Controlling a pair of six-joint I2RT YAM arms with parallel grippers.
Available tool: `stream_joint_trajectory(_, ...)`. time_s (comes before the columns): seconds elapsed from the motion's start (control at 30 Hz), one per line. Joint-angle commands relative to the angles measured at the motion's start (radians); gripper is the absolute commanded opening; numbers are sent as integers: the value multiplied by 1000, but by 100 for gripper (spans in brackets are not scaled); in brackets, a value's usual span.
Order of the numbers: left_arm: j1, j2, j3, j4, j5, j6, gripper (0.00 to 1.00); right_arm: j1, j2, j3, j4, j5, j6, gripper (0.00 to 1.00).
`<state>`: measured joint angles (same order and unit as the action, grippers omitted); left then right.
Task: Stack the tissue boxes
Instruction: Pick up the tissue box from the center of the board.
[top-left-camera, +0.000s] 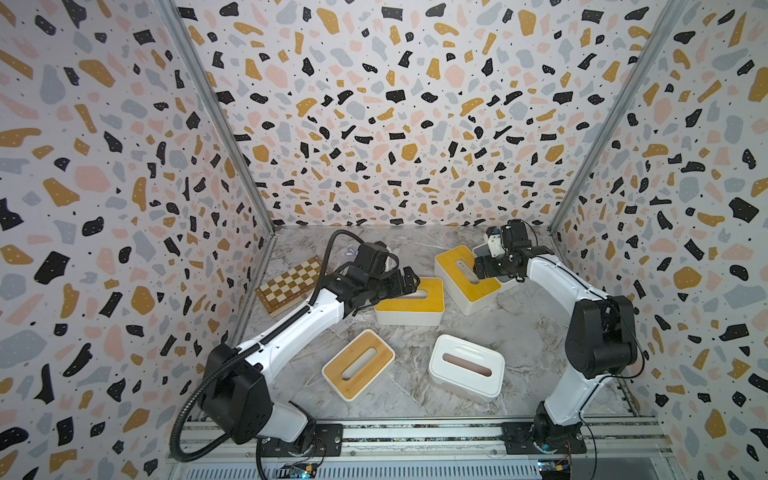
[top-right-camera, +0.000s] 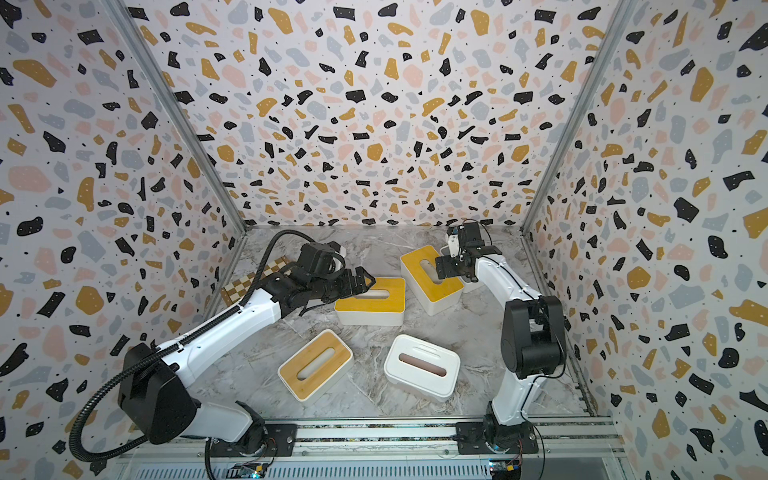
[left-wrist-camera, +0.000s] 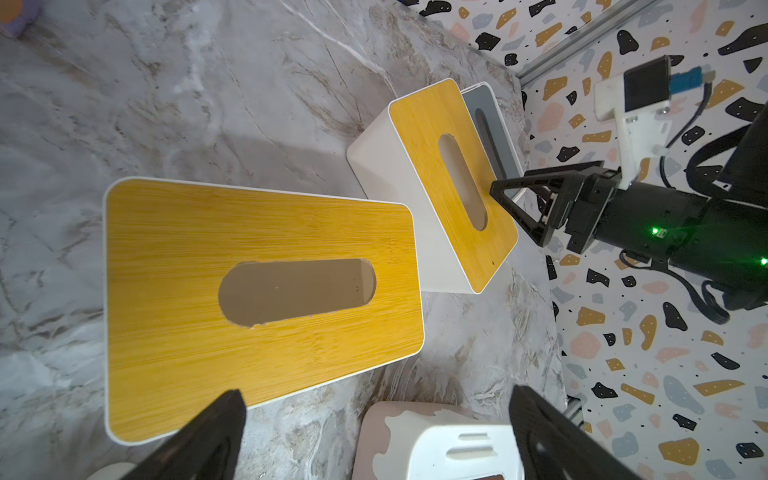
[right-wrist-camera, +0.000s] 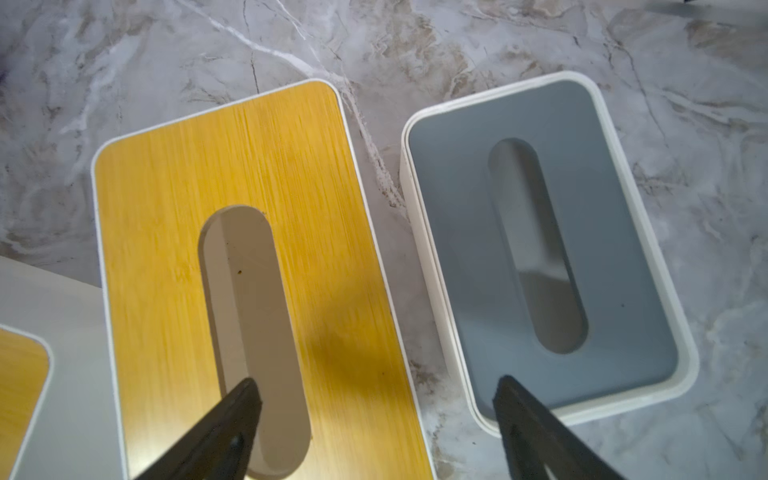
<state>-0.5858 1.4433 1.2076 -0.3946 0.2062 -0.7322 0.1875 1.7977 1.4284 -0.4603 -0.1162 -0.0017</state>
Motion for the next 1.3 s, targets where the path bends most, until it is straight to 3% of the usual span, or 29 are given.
stream_joint_trajectory(0.0,-8,4,24,39,-5,7,100,29,14,48,-37,-7,-56,86)
stream_joint_trajectory(0.43,-8,21,35,33,-5,4,99,52,95,81,-31,90,-91,82)
stream_joint_trajectory(1.13,-9,31,31,36,0,-6,99,33,169,94,-29,46,-114,58)
stream_joint_trajectory(1.27,-9,34,33,36,-4,-6,100,28,174,89,-23,55,-116,58)
